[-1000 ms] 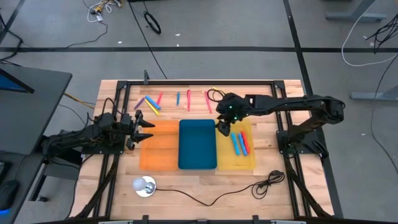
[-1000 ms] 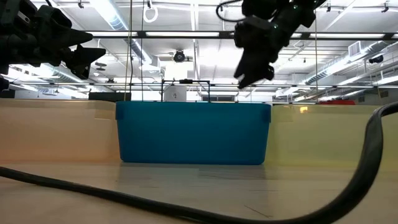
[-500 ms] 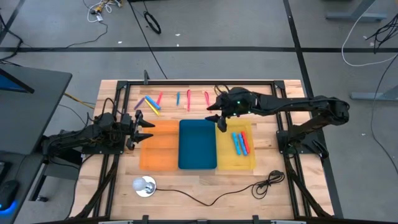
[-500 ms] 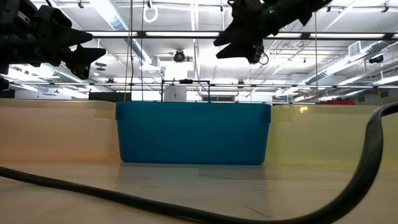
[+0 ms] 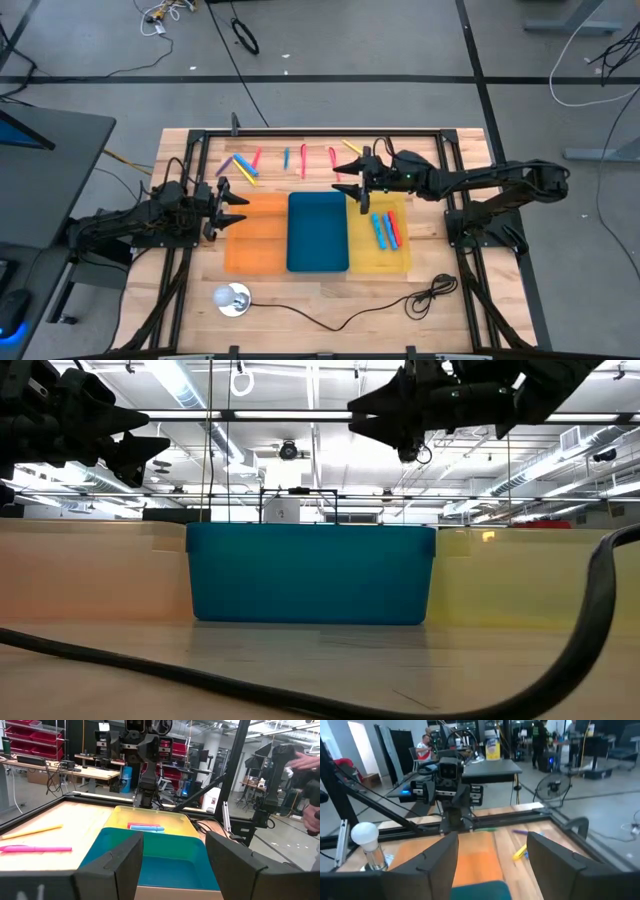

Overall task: Pick & Place Markers
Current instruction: Put the blue marker into the yellow bin

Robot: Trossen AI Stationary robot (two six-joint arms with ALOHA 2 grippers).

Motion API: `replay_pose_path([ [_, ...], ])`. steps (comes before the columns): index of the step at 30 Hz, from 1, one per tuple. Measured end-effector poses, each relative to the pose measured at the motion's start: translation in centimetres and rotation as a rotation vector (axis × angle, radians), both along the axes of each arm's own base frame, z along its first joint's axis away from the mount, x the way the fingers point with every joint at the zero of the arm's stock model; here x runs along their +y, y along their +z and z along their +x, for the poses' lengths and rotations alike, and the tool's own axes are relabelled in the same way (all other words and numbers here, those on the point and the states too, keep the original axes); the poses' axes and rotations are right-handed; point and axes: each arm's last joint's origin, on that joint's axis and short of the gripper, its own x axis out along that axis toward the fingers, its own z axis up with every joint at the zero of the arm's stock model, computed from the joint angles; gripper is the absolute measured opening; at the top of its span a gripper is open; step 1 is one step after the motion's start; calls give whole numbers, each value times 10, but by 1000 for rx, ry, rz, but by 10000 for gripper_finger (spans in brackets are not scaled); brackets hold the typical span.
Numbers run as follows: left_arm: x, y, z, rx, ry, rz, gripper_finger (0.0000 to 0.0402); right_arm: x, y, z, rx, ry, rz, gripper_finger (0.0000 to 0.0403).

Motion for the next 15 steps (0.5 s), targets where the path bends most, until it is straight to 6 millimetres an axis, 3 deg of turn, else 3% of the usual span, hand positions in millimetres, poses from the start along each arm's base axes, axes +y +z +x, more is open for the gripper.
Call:
replay_pose_path([
  [10, 0, 0, 0, 0, 0, 0, 222, 3, 2, 1, -8, 79, 52, 235],
  [15, 0, 0, 0, 0, 0, 0, 222, 3, 2, 1, -7, 80, -12, 235],
])
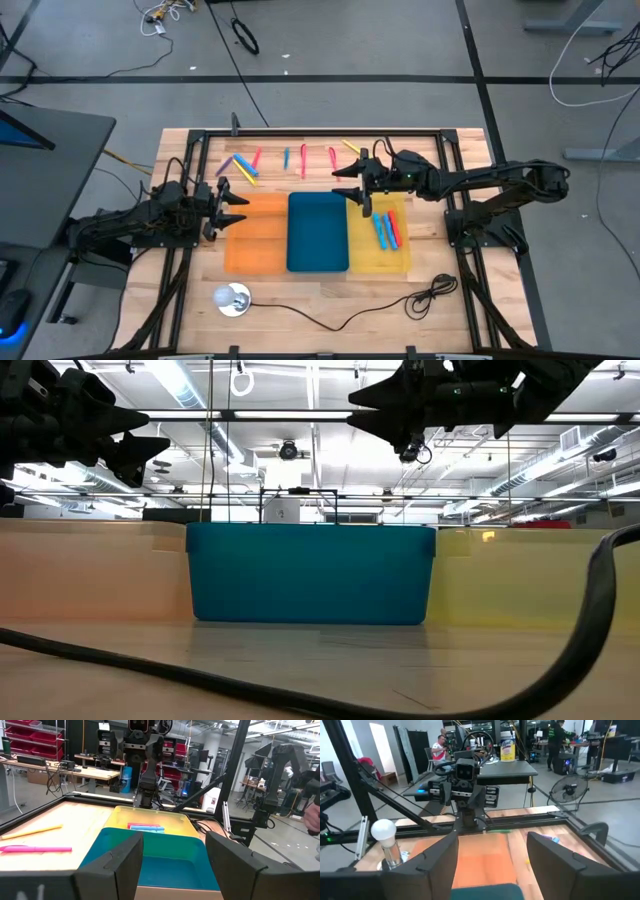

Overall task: Pick & Place Markers
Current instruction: Put the blue marker into the yellow bin

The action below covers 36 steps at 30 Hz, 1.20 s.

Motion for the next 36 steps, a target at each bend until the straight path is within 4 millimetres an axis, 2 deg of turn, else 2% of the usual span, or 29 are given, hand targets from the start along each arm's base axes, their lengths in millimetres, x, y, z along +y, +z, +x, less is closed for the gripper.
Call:
replay_pose_path([
  [10, 0, 0, 0, 0, 1, 0, 222, 0, 1, 0, -8, 1, -102, 235],
  [17, 2, 1, 0, -9, 77, -7, 222, 0, 2, 0, -20, -2, -9, 235],
  [26, 2, 3, 0, -28, 67, -111, 222, 0, 2, 0, -18, -2, -5, 235],
  [30, 2, 15, -2, -45, 68, -89, 222, 0, 2, 0, -21, -2, -3, 235],
  [36, 6, 36, -7, 20, 250, -72, 222, -1, 6, 0, -55, -5, 91, 235],
])
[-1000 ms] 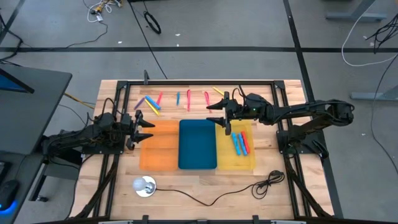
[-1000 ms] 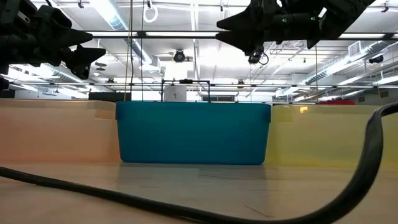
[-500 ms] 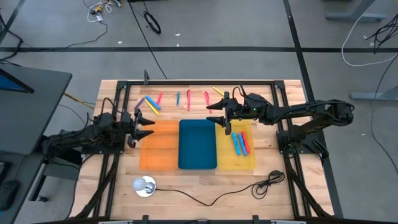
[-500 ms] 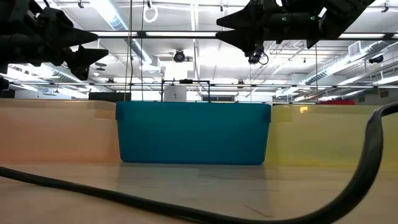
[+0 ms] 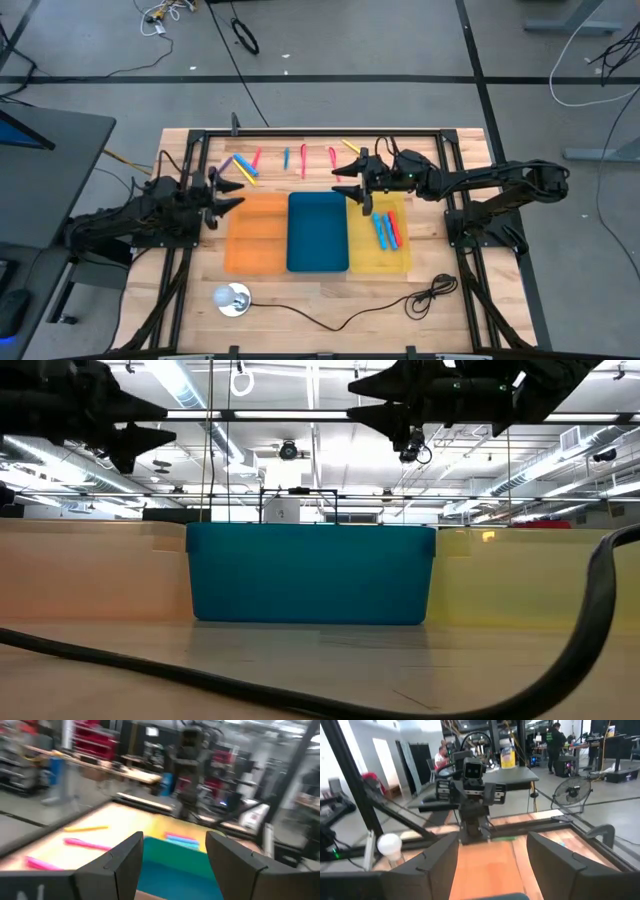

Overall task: Pick & Place Markers
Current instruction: Put the blue marker into the yellow bin

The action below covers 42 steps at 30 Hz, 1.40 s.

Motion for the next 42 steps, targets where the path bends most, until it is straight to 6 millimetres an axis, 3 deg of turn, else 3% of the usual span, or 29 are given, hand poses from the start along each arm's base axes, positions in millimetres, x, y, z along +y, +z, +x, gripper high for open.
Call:
replay_pose_path([
  [9, 1, 36, 0, 15, 43, 20, 224, -13, 25, -19, -99, -74, 19, 235],
  [17, 4, 63, 13, 214, 37, -3, 272, -27, 39, -39, -113, 73, 66, 235],
  [21, 7, 85, 24, 292, 29, 58, 298, -29, 43, -45, -122, 101, 38, 235],
  [26, 10, 104, 37, 436, 6, 146, 304, -31, 46, -48, -134, 96, 24, 235],
  [42, 17, 121, 64, 961, -125, 214, 300, -29, 45, -49, -122, 158, 26, 235],
])
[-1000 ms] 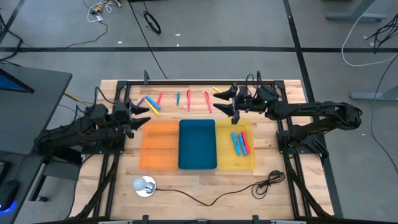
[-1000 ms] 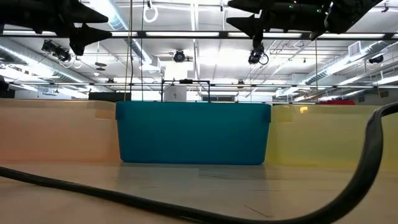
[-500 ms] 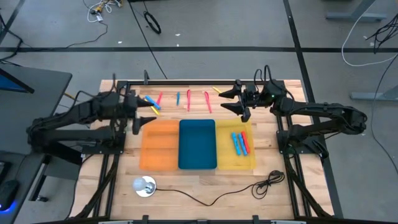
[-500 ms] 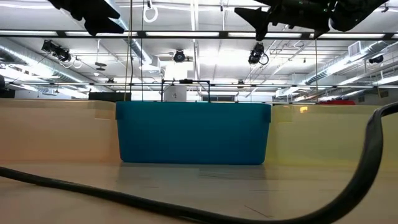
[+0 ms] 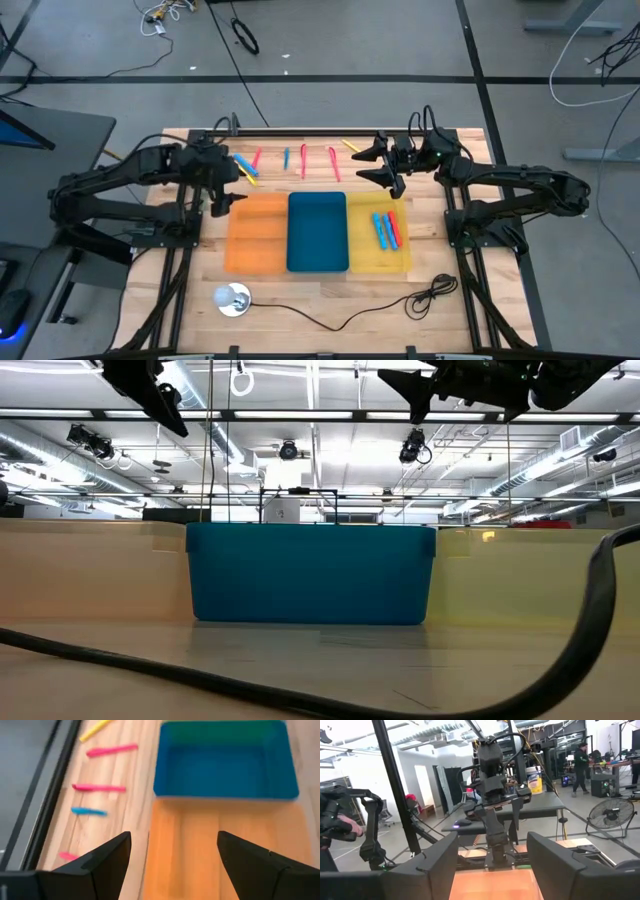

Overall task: Pick & Place Markers
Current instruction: Put the blue marker into the yellow bin

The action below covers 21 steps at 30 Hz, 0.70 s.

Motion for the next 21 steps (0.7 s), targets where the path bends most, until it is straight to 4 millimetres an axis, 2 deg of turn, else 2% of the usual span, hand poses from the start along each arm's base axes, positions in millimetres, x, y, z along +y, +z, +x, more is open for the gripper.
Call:
replay_pose_path([
  [7, 3, -4, 11, 214, -106, 36, 300, 0, 0, 0, 0, 0, 0, 235],
  [15, 10, -20, 23, 452, -191, 168, 300, 0, 0, 0, 0, 0, 0, 235],
  [21, 26, -30, 30, 542, -240, 197, 300, 0, 0, 0, 7, 25, 27, 235],
])
